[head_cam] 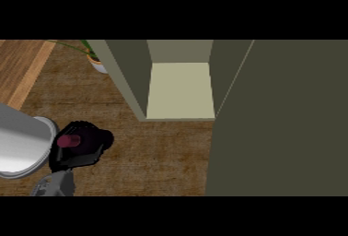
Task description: Pick up the wine, place it into the cabinet and close the cabinet
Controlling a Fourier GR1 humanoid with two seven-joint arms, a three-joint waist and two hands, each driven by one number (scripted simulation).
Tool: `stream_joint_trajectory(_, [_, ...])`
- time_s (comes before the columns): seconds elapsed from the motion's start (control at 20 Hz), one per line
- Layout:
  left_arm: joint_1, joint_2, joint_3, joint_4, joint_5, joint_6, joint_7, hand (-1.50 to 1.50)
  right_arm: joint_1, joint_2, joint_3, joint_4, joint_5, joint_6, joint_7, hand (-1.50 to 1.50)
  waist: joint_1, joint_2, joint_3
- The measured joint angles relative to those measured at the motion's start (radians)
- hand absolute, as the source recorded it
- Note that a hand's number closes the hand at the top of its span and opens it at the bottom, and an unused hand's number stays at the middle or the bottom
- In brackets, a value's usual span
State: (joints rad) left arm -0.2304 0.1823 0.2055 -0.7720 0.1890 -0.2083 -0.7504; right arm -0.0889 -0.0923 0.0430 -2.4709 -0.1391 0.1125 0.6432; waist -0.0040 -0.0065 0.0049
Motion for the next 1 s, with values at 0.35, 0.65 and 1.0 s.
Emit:
stream_joint_trajectory(0.35, [0.149, -0.003, -0.059, -0.221, -0.019, -0.01, 0.043, 1.5, 0.017, -0.006, -0.041, 0.003, -0.011, 0.031, -0.015, -1.5, 0.006, 0.002, -0.003])
stream_joint_trajectory(0.65, [0.218, -0.013, -0.07, -0.419, -0.004, 0.017, 0.076, 1.5, 0.009, 0.006, -0.022, 0.0, -0.013, 0.023, 0.002, -1.5, 0.007, 0.002, -0.004])
stream_joint_trajectory(1.0, [0.275, -0.068, -0.15, -0.691, 0.04, 0.024, 0.261, 1.5, 0.009, 0.012, -0.019, 0.001, -0.013, 0.026, 0.005, -1.5, 0.005, 0.002, -0.004])
